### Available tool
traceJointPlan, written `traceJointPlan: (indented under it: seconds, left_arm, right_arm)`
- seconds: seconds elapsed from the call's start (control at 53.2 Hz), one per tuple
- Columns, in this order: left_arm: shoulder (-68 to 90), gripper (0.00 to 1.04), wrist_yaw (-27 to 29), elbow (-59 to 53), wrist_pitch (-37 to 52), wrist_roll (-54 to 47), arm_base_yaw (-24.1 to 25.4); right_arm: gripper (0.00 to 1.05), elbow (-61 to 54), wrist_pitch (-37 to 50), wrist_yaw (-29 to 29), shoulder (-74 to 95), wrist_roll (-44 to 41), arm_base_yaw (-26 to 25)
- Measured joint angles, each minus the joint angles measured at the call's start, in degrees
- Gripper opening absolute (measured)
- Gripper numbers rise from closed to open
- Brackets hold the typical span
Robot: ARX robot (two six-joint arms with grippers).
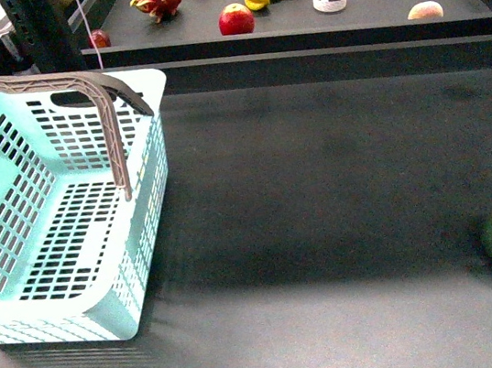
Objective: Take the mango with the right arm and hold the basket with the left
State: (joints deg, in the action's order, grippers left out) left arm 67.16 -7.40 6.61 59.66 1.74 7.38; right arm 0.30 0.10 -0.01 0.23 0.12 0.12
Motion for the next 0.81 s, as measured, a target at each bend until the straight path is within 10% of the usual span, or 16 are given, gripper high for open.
traceJointPlan:
  seconds: [0.809]
  left_arm:
    - [-39.56, 0.04, 7.41, -5.44, -32.11, -1.27, -7.30]
  right_arm:
    - [0.97, 0.00, 0.00, -0.07, 0.00, 0.00, 0.00]
